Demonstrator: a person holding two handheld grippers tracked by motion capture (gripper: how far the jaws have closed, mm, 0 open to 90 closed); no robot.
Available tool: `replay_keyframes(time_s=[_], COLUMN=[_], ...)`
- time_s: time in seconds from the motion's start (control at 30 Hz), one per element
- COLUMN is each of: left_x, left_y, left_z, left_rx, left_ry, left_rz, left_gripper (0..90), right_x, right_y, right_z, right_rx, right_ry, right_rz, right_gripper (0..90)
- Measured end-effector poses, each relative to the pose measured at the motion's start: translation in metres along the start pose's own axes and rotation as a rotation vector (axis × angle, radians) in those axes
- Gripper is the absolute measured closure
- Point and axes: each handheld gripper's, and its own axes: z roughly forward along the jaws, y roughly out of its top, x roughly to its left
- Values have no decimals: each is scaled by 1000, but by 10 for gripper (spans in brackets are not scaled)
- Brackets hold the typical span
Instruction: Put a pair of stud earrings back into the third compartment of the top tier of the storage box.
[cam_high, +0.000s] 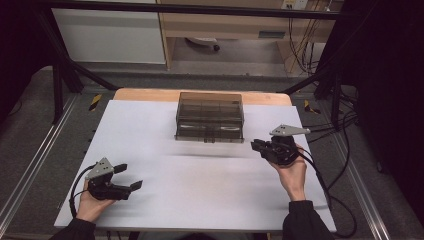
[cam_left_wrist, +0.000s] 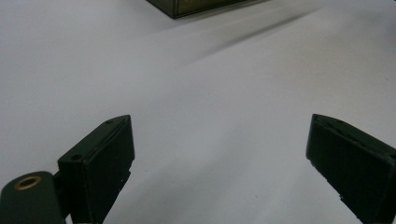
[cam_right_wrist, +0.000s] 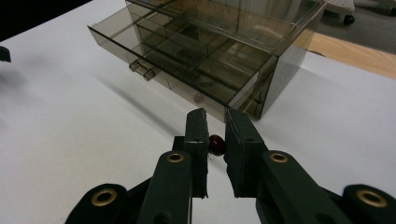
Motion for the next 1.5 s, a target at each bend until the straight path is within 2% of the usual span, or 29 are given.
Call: replay_keyframes(time_s=[0.4,0.63,0.97,1.5], left_x=[1,1,1,2], left_y=[0,0,0,-1], left_z=[0,-1,-1,-1], left_rx=[0,0,-1,0], left_ry=[2,2,2,2], left_rz=[-1,-2,-3,-4], left_gripper=[78,78,78,78], right_x=[6,7,4,0], right_y=[26,37,45,51], right_z=[10,23,45,77], right_rx=[-16,-15,8,40], right_ry=[0,-2,-24,-33], right_rz=[-15,-12,-4,19], right_gripper=[796,796,796,796])
